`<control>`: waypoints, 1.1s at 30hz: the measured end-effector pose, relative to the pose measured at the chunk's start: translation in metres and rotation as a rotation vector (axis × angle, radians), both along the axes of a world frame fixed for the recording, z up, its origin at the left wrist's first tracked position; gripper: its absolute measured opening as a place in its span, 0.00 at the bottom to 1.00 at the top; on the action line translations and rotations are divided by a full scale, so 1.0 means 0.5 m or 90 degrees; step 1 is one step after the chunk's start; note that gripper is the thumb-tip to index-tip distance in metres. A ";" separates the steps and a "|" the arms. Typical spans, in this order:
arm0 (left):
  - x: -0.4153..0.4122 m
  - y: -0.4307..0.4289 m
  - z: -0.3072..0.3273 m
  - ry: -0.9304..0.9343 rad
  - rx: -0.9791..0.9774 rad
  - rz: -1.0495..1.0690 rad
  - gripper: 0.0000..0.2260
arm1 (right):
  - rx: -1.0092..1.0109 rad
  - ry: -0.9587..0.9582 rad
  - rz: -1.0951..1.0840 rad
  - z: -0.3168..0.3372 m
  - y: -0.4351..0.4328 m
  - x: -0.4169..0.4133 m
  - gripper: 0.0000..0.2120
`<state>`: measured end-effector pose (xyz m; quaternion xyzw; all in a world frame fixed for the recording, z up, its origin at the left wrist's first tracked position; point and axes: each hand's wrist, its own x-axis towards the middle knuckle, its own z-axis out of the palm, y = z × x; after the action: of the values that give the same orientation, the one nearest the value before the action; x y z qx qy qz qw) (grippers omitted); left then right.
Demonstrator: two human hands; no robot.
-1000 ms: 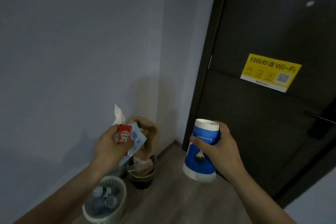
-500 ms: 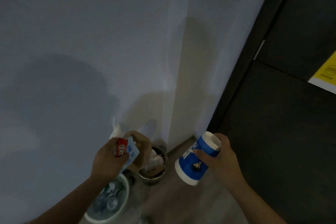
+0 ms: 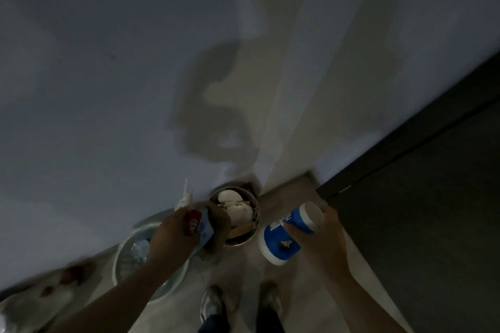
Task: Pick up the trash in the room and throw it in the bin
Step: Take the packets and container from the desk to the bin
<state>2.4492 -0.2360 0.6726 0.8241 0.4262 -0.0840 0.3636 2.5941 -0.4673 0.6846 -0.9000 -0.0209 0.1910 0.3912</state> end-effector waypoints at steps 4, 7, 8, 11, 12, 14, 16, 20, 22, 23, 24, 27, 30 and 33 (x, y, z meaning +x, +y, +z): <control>0.041 0.004 -0.128 0.055 0.046 0.036 0.06 | -0.008 0.049 0.030 -0.161 0.044 0.075 0.32; 0.061 0.004 -0.240 0.087 0.029 0.078 0.06 | -0.027 0.078 0.039 -0.300 0.075 0.117 0.31; 0.066 0.005 -0.275 0.091 0.024 0.089 0.06 | -0.038 0.086 0.043 -0.347 0.087 0.127 0.30; 0.088 0.007 -0.369 0.096 0.032 0.113 0.06 | -0.064 0.097 0.059 -0.470 0.122 0.157 0.29; 0.096 0.008 -0.398 0.100 0.036 0.112 0.07 | -0.067 0.100 0.064 -0.509 0.133 0.165 0.29; 0.104 0.011 -0.455 0.107 0.038 0.110 0.07 | -0.068 0.108 0.077 -0.583 0.157 0.177 0.28; 0.108 0.015 -0.505 0.114 0.033 0.122 0.08 | -0.065 0.116 0.081 -0.647 0.182 0.187 0.28; 0.108 0.021 -0.589 0.110 0.035 0.135 0.10 | -0.056 0.117 0.089 -0.757 0.222 0.198 0.28; 0.111 0.025 -0.622 0.103 0.031 0.126 0.12 | -0.070 0.136 0.111 -0.794 0.232 0.197 0.31; 0.112 0.027 -0.638 0.104 0.030 0.120 0.13 | -0.073 0.150 0.124 -0.811 0.232 0.193 0.32; 0.117 0.030 -0.651 0.108 0.032 0.112 0.14 | -0.080 0.161 0.136 -0.824 0.229 0.190 0.32; 0.147 0.034 -0.678 0.111 0.031 0.087 0.14 | -0.124 0.158 0.179 -0.837 0.212 0.185 0.25; 0.191 0.040 -0.702 0.113 0.003 0.063 0.20 | -0.163 0.144 0.238 -0.826 0.189 0.189 0.20; 0.232 0.049 -0.747 0.082 -0.002 0.048 0.33 | -0.172 0.159 0.289 -0.823 0.166 0.194 0.19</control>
<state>2.5652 -0.2113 0.2990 0.7997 0.4795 -0.1234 0.3395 2.6912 -0.3842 0.2731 -0.8859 -0.1480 0.3838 0.2144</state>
